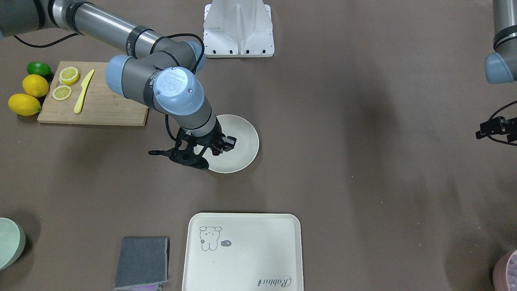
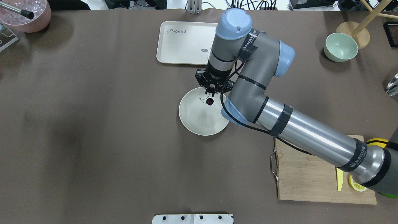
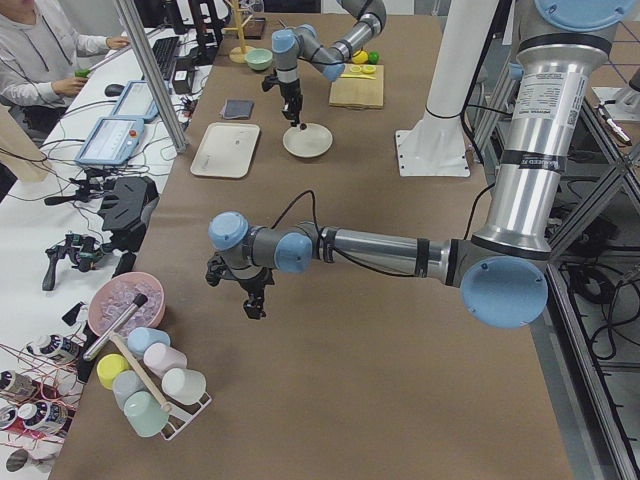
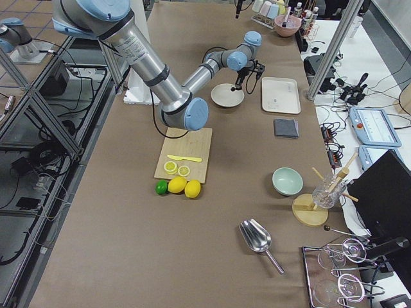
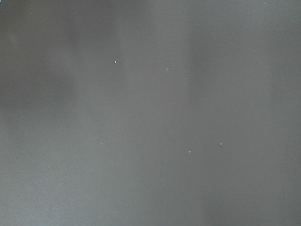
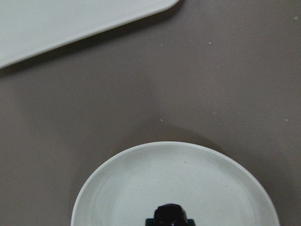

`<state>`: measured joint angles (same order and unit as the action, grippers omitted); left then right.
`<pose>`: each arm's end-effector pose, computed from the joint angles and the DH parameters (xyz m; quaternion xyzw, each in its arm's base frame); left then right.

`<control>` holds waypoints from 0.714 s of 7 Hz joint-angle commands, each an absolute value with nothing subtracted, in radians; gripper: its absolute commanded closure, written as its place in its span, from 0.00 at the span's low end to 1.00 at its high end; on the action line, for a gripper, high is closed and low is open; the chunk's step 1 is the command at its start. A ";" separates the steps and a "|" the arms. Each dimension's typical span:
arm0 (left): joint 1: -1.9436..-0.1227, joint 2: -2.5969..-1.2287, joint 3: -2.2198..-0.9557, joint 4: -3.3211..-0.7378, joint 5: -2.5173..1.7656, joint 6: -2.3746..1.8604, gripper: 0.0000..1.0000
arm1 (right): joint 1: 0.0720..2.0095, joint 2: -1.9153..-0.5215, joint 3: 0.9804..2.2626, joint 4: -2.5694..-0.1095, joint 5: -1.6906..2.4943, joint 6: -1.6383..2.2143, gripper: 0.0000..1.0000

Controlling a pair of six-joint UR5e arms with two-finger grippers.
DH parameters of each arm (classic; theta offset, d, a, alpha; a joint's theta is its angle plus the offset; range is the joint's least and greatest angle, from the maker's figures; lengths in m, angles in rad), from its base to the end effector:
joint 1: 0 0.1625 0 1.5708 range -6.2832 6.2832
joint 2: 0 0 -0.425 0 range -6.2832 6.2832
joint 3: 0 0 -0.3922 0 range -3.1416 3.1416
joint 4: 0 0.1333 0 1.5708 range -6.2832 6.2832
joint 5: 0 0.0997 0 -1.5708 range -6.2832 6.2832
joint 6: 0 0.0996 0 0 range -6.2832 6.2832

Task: Place red cherry on plate
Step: 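Lower the cherry into the plate and open the right gripper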

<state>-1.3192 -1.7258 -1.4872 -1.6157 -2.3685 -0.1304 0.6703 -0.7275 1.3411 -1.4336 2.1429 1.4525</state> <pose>0.0803 -0.5616 0.6119 -0.0210 0.3908 0.0782 0.9169 -0.5526 -0.5394 0.2125 -0.1072 -0.4256 0.1437 0.8870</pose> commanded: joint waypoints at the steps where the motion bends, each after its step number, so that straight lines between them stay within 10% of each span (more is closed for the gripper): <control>1: -1.319 -1.726 -1.486 -1.615 -2.368 -0.130 0.02 | 0.626 -0.730 1.321 -1.397 2.108 1.493 0.01; 5: -1.315 -1.727 -1.474 -1.621 -2.367 -0.130 0.02 | 0.755 -0.907 1.521 -1.519 2.254 1.314 0.00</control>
<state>-1.3155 -1.7270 -1.4768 -1.6202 -2.3671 -0.1304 0.6750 -0.8264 1.4212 -1.4434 2.1702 1.4169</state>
